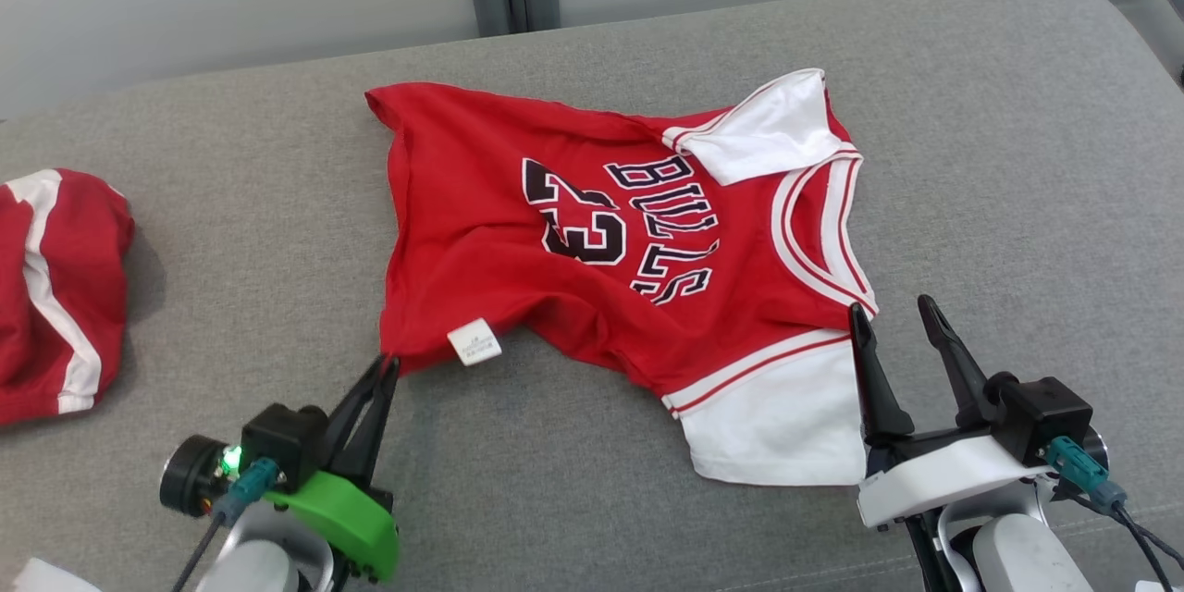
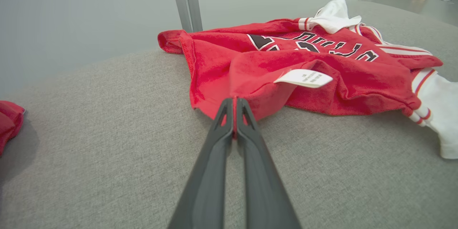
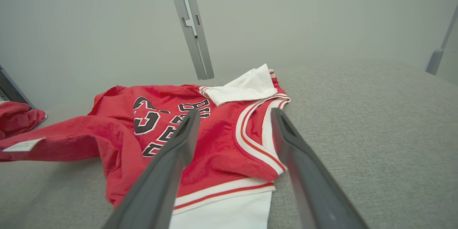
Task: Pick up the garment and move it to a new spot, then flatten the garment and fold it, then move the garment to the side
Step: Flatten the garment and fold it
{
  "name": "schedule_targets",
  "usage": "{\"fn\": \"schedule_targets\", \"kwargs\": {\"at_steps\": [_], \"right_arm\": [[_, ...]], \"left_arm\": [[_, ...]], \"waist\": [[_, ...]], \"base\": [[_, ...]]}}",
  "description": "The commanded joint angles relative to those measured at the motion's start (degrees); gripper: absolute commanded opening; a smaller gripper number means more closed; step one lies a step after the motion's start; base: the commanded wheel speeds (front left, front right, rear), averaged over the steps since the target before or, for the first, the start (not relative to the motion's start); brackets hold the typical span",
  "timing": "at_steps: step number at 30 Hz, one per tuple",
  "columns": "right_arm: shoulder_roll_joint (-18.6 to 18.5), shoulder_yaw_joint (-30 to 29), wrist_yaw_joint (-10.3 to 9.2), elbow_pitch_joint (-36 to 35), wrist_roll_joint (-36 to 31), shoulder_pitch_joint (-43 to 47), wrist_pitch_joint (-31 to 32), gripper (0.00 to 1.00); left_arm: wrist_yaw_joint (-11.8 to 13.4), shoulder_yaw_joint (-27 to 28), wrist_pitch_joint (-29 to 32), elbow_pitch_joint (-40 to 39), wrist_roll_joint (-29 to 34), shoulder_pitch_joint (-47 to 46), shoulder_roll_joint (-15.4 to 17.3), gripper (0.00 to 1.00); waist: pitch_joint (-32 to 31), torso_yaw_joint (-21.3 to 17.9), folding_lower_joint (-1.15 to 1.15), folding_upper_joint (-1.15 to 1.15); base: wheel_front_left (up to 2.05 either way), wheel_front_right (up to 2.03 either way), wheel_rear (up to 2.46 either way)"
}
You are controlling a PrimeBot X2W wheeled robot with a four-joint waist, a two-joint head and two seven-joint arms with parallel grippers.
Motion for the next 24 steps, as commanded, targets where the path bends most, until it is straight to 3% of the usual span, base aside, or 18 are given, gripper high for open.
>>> {"fn": "schedule_targets", "kwargs": {"at_steps": [1,9,15,16,17,18,24], "right_arm": [[-0.1,-0.2,-0.08,0.1,0.0,0.5,-0.2,1.00],[-0.1,-0.5,-0.08,0.4,-0.4,1.0,-0.2,1.00],[-0.1,-0.9,-0.08,0.7,-0.6,1.6,-0.2,1.00],[-0.1,-0.9,-0.08,0.7,-0.5,1.6,-0.2,1.00],[-0.1,-0.9,-0.08,0.8,-0.4,1.6,-0.2,1.00],[-0.1,-0.9,-0.08,0.9,-0.3,1.6,-0.2,1.00],[-0.1,-1.0,-0.08,1.1,0.0,1.6,-0.2,1.00]], "left_arm": [[0.3,0.2,0.0,0.2,0.2,2.1,-0.1,0.00],[0.7,2.4,0.0,0.6,-0.1,10.8,-4.1,0.00],[0.8,5.2,0.0,0.2,1.1,12.3,-5.5,0.00],[0.8,5.9,0.0,-0.1,1.0,12.4,-5.8,0.37],[0.7,6.8,0.0,-0.6,0.7,12.5,-6.2,0.90],[0.7,7.5,0.0,-0.9,0.6,12.7,-6.5,1.00],[0.5,12.2,0.0,-3.8,1.2,13.3,-7.6,1.00]], "waist": [[-0.6,1.0,0.00,0.00],[-1.4,1.7,0.00,0.00],[-2.0,2.8,0.00,0.00],[-2.1,2.9,0.00,0.00],[-2.4,3.0,0.00,0.00],[-2.5,3.1,0.00,0.00],[-3.7,3.1,0.00,0.00]], "base": [[0.00,0.00,0.00],[0.00,0.00,0.00],[0.00,0.00,0.00],[0.00,0.00,0.00],[0.00,0.00,0.00],[0.00,0.00,0.00],[0.00,0.00,0.00]]}}
